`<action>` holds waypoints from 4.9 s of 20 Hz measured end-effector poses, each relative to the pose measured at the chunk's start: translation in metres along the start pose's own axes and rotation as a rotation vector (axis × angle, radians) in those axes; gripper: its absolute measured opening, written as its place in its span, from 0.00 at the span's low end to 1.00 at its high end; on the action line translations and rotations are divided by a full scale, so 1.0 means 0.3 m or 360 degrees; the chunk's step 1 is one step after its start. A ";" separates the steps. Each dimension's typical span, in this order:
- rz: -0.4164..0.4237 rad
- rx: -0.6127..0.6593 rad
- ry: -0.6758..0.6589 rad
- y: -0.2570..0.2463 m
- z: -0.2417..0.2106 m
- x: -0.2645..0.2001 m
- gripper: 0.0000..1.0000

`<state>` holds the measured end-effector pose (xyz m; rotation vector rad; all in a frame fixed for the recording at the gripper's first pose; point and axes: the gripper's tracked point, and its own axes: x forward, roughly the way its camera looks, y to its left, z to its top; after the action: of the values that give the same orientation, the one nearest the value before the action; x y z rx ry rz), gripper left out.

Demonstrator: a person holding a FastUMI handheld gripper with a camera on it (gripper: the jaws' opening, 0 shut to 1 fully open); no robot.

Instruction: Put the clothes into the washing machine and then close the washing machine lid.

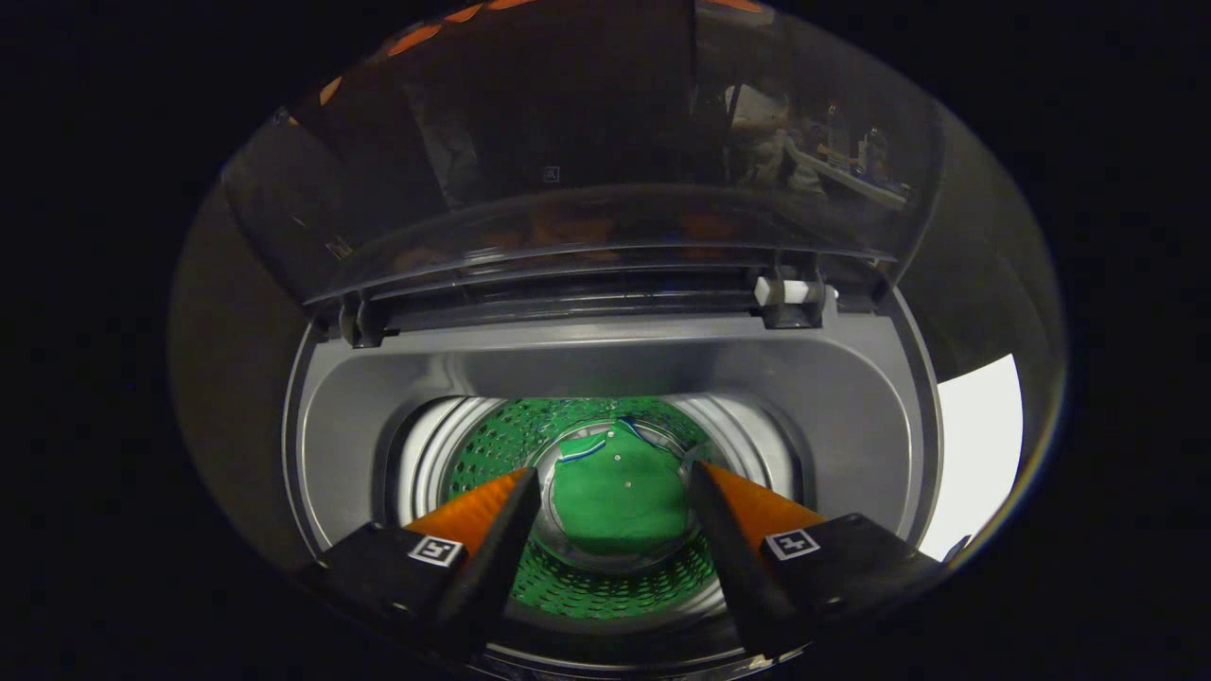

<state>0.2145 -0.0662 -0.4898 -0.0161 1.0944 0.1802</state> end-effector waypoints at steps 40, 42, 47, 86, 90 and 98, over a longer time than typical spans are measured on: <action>0.0127 -0.0072 -0.1060 0.257 0.914 -0.835 0.98; 0.0083 -0.0091 -0.1017 0.252 0.926 -0.774 0.98; 0.0018 -0.0092 -0.0854 0.239 0.882 -0.624 0.99; 0.0061 -0.0003 -0.0742 0.194 0.249 -0.745 1.00; 0.0094 0.0009 -0.0834 0.204 0.290 -0.817 0.99; 0.0174 0.0002 -0.1188 0.217 0.434 -1.159 0.99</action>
<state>0.1646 -0.0367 -0.1172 0.1056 0.3500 0.2568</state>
